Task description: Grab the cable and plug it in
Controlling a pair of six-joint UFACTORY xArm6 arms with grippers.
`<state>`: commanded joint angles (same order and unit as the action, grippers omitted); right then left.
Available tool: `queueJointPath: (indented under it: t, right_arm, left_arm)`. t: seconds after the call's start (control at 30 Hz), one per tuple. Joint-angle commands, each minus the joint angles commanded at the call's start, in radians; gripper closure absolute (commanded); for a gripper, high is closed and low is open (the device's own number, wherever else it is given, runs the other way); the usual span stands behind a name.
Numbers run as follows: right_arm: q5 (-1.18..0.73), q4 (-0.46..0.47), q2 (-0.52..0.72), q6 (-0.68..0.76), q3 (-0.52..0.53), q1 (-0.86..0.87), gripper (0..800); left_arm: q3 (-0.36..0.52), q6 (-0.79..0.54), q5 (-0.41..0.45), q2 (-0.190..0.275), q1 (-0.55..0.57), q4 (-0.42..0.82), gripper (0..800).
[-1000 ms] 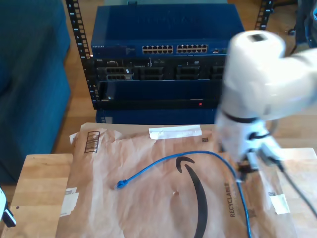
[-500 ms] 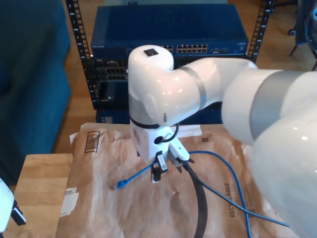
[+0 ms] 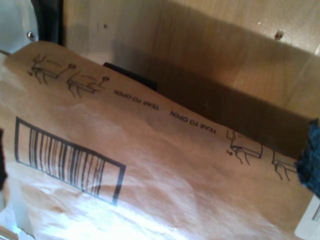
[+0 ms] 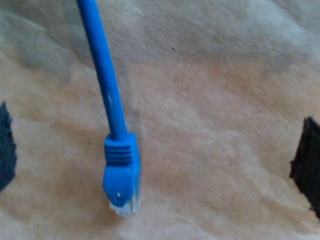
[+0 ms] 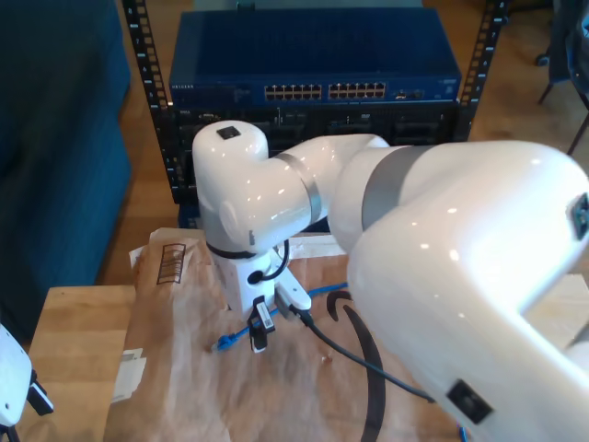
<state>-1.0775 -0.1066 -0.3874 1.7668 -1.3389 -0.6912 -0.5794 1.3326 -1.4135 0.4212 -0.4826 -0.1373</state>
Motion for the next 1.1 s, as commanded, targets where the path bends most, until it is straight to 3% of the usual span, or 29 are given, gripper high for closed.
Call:
queueJointPath:
  t: [0.17,0.5,0.67,1.0,1.1]
  right_arm:
    - [0.015,0.0,-0.003,0.002,0.005,-0.012,85]
    - [0.028,-0.018,-0.021,0.002,0.003,-0.015,242]
    - [0.028,-0.017,-0.029,0.002,0.003,-0.017,262]
    - [0.055,-0.015,-0.034,0.0,0.003,-0.017,374]
    - [0.057,-0.014,-0.034,0.0,0.005,-0.017,447]
  left_arm:
    - [0.002,0.0,0.002,-0.005,0.0,0.0,0]
    - [0.005,0.0,0.003,-0.005,0.0,0.0,0]
    - [0.006,0.0,0.003,-0.005,0.0,0.0,0]
    - [0.006,-0.002,0.003,-0.005,-0.002,0.0,0]
    - [0.006,-0.002,0.003,-0.005,-0.002,0.0,0]
